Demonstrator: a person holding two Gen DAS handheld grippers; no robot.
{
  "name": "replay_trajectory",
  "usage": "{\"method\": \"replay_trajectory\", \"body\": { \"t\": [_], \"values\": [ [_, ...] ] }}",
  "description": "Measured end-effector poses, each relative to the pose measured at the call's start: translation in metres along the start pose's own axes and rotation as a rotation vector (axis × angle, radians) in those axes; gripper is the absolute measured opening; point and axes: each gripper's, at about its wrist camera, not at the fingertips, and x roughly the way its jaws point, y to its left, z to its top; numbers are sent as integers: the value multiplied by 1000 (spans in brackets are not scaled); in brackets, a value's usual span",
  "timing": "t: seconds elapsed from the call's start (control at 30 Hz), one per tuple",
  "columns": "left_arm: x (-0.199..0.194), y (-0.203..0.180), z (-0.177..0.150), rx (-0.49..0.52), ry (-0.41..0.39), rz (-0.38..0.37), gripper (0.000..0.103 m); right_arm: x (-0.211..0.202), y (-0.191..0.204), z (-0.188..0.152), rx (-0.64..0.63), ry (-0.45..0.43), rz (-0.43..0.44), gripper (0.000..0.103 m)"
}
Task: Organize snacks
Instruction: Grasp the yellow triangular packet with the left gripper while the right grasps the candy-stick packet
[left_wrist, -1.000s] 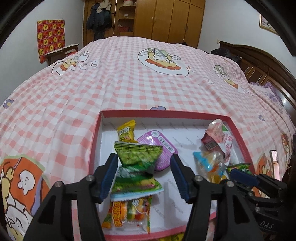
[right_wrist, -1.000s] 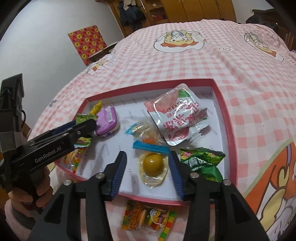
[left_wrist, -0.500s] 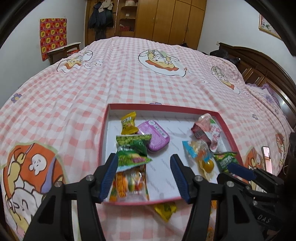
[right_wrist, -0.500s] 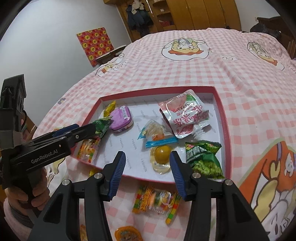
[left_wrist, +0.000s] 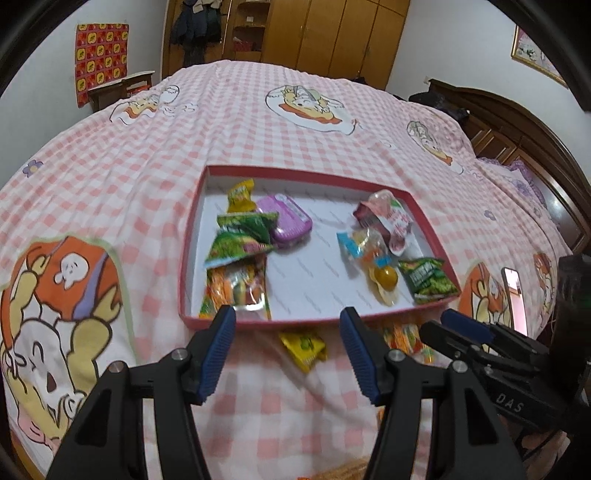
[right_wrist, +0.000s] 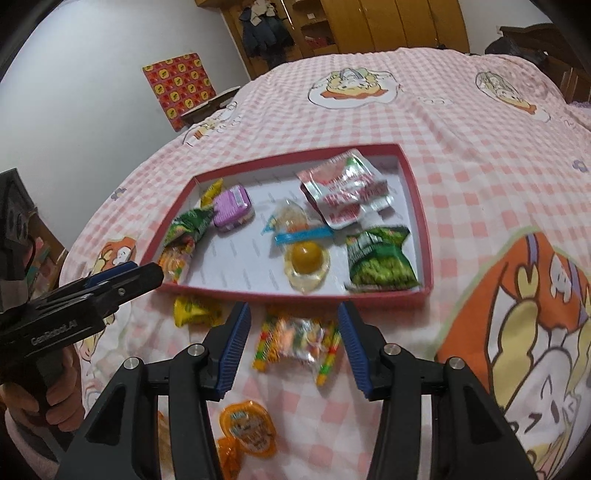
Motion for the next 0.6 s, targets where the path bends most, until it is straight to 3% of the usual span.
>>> {"method": "replay_trajectory", "body": {
  "t": [0.47,0.53,0.6],
  "values": [
    [24,-5,-25,-7,75,14,61,18,-6,-16,20,41,-36,51],
    [28,-7,-26,0,81,14,61,22,-5,-17,14,42,-48,58],
    [34,-9,-28,4,86,20,61,26,-4,-17,8,46,-43,59]
  ]
}}
